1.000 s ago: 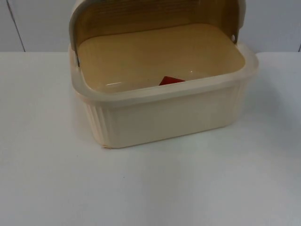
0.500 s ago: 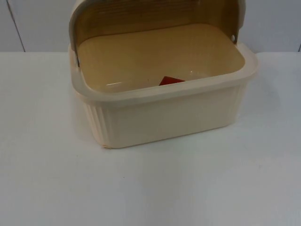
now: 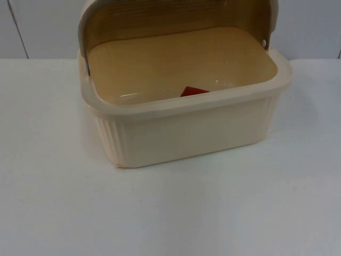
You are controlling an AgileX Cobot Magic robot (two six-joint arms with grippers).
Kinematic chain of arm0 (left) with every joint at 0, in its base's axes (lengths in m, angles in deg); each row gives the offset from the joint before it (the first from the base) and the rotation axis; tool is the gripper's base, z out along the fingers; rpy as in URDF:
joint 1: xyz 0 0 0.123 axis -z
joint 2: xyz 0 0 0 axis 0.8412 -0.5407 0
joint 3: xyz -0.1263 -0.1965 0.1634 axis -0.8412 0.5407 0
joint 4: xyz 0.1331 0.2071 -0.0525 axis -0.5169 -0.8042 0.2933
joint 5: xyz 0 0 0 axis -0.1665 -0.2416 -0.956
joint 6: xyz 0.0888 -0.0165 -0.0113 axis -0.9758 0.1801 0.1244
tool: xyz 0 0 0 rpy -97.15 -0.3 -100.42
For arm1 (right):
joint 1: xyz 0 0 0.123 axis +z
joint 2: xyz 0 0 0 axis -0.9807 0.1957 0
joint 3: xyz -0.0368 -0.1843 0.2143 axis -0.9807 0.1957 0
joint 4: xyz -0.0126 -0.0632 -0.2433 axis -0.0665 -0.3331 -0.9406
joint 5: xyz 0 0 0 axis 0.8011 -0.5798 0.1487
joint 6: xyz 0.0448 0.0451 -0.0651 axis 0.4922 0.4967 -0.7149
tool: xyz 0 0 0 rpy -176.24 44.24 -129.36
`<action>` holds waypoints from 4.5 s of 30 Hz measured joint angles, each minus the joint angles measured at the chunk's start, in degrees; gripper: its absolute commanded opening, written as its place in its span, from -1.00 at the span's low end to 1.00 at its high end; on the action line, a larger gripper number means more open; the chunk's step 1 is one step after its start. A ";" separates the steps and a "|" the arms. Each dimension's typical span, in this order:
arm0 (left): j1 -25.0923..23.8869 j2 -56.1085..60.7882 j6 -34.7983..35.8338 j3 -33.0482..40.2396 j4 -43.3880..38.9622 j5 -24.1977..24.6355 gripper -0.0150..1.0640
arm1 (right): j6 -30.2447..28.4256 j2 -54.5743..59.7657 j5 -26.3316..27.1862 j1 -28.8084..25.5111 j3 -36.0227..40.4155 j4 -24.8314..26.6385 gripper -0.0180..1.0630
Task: Open the box lid with the left hand, place the block into the box with the right hand, then close the box lid with the left hand.
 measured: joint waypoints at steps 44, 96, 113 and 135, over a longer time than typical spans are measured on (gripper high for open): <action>0.00 0.00 0.00 0.00 1.92 -6.42 -0.22 | 7.75 3.01 2.90 19.38 0.00 -6.31 0.97; 25.38 -35.48 -45.75 -41.67 -11.15 -8.98 0.97 | 7.86 3.01 3.82 19.38 0.00 -7.35 0.97; 28.72 -40.12 -43.42 -41.67 -13.09 -6.82 -0.97 | 7.86 3.01 3.91 19.38 0.00 -7.35 0.97; 25.06 -41.19 -54.41 -41.67 6.11 1.19 -0.97 | 7.86 3.01 3.91 19.38 0.00 -7.35 0.97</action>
